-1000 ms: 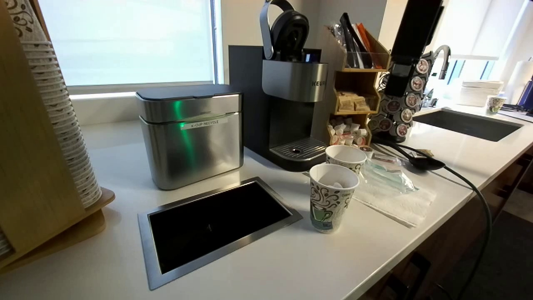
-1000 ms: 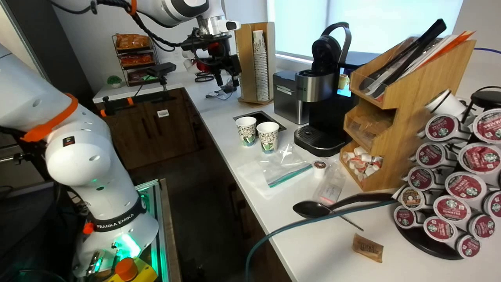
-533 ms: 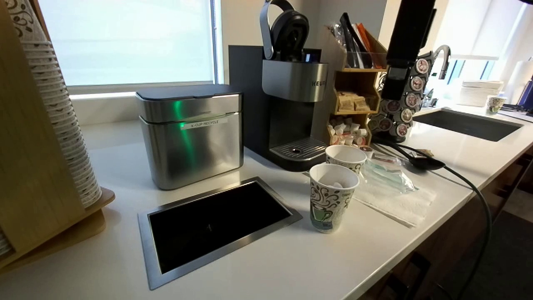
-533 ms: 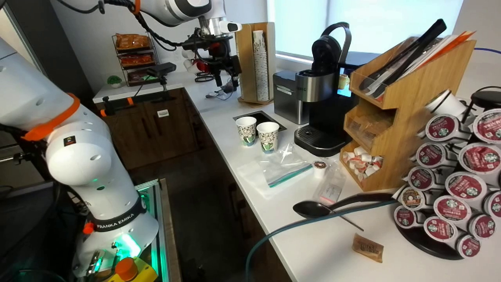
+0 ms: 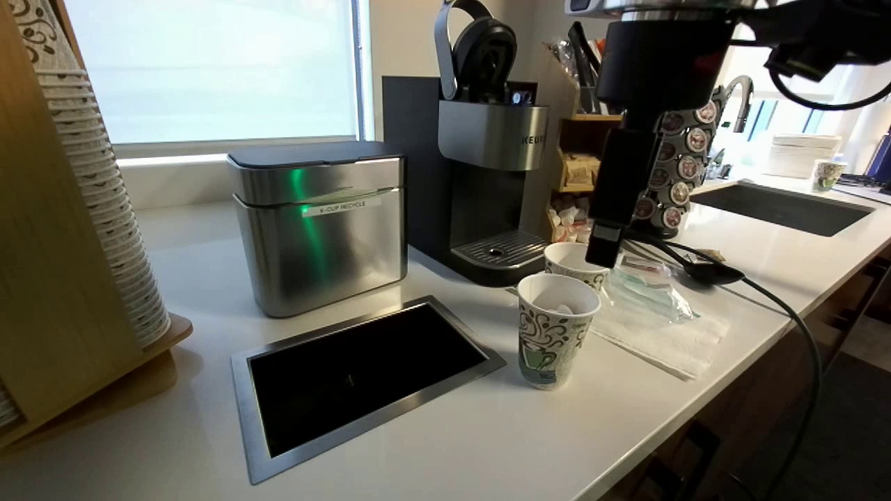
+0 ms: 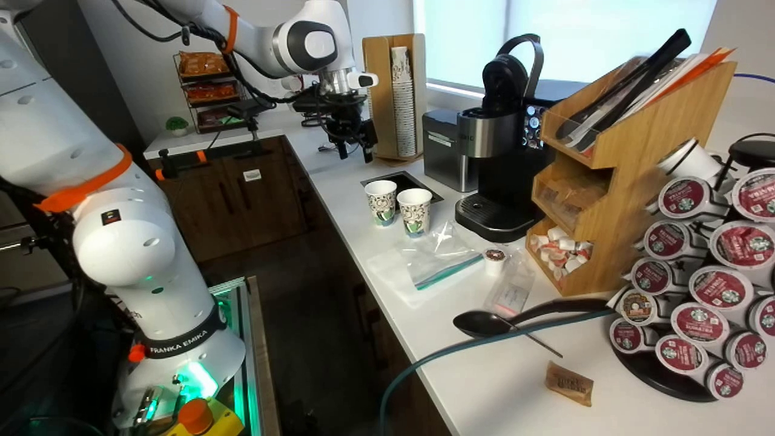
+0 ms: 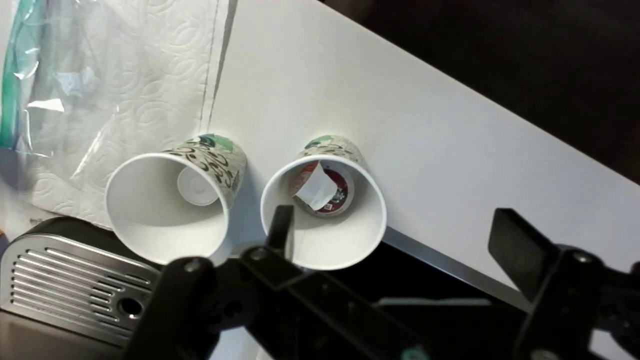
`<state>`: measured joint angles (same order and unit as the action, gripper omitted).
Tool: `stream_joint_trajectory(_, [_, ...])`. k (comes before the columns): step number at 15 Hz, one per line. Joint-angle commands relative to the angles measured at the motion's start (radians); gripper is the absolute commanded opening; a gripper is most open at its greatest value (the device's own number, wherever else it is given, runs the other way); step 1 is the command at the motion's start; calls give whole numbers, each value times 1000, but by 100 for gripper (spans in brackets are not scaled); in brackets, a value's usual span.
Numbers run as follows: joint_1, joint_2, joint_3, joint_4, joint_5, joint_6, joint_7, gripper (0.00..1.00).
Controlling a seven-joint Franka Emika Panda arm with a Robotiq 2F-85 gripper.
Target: Put the item in the cup into the other cup
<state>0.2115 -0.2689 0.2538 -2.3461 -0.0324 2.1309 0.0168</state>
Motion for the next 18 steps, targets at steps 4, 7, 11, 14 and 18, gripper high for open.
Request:
stream_joint_trajectory(4, [7, 30, -18, -5, 11, 57, -30, 100])
stream_joint_trajectory(7, [1, 84, -33, -32, -10, 124, -92, 100])
stream_joint_trajectory(11, [5, 176, -40, -31, -23, 184, -159, 100])
stream_joint_trajectory(14, [19, 223, -26, -34, -25, 217, -179, 100])
stream_joint_trajectory(18, [33, 248, -2, -24, -89, 215, -176, 100])
